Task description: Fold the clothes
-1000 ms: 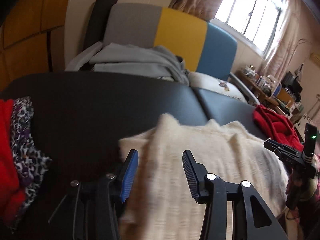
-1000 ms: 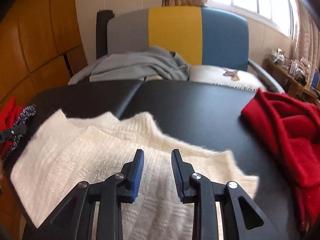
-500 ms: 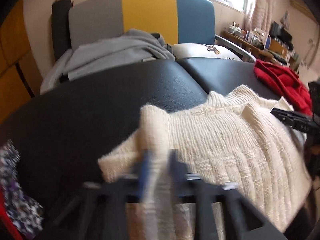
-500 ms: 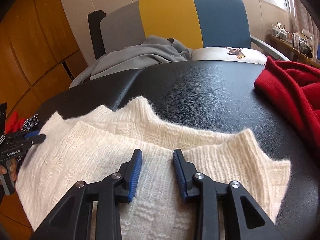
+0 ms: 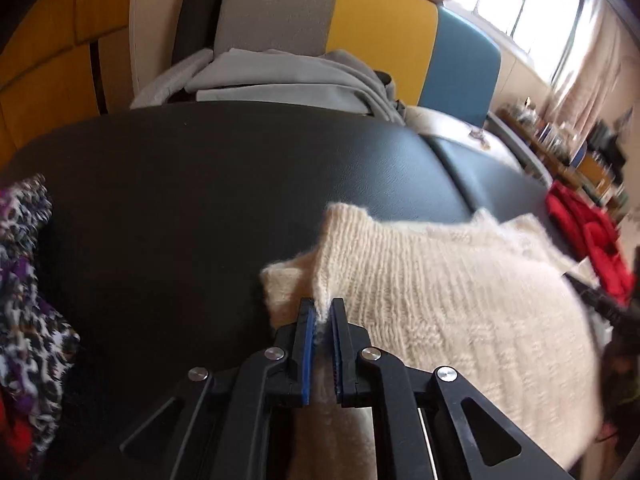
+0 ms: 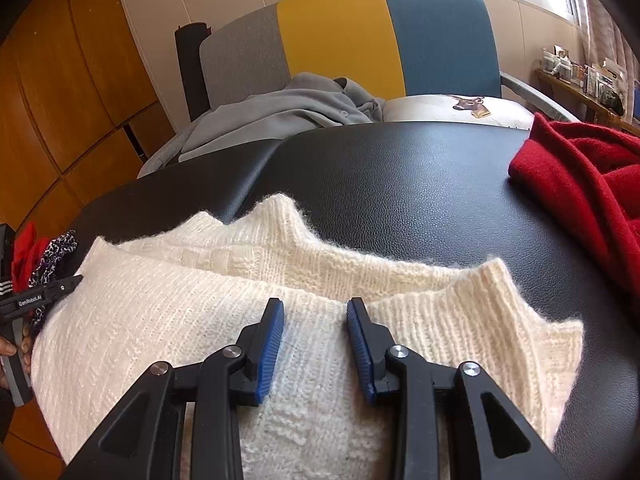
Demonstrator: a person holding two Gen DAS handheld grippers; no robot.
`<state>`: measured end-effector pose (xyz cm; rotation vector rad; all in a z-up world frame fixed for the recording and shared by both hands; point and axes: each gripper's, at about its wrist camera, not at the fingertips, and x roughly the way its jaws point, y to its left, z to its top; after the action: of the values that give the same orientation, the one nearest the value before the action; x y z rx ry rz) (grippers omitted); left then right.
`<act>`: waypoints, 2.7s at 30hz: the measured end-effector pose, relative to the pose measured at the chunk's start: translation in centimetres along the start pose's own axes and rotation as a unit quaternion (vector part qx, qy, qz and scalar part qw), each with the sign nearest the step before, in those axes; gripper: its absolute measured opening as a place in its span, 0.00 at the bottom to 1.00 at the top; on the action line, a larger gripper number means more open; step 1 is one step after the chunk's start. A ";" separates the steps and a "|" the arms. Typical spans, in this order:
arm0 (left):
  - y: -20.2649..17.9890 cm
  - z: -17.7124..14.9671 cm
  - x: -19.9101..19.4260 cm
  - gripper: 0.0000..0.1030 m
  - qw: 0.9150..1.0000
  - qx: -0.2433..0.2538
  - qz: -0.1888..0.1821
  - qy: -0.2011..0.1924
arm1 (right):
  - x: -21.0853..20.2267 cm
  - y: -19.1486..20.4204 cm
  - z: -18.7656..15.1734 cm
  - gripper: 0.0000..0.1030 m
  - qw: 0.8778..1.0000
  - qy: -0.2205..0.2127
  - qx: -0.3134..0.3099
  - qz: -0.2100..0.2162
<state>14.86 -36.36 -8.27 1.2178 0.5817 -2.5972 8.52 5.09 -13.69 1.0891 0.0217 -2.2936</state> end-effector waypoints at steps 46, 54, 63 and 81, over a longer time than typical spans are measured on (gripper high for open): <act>1.6 -7.7 -8.7 0.46 0.988 -0.079 -0.135 0.011 | 0.0 -0.1 0.1 0.33 1.000 -0.001 -0.003 0.003; 1.3 -3.4 -2.7 0.06 0.995 -0.051 -0.078 0.047 | -0.1 -0.2 0.1 0.33 1.000 -0.003 0.004 0.012; 2.5 -5.9 -3.2 0.06 0.999 -0.038 -0.005 0.037 | 0.1 0.1 0.2 0.33 1.000 -0.001 -0.002 0.015; 2.5 -3.1 -2.3 0.62 0.993 -0.041 -0.086 0.069 | 0.1 0.0 0.2 0.33 1.000 -0.003 0.003 0.019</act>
<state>19.31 -37.17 -8.95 1.3849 0.8453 -2.6103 8.37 4.97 -13.63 1.0755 -0.0083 -2.2648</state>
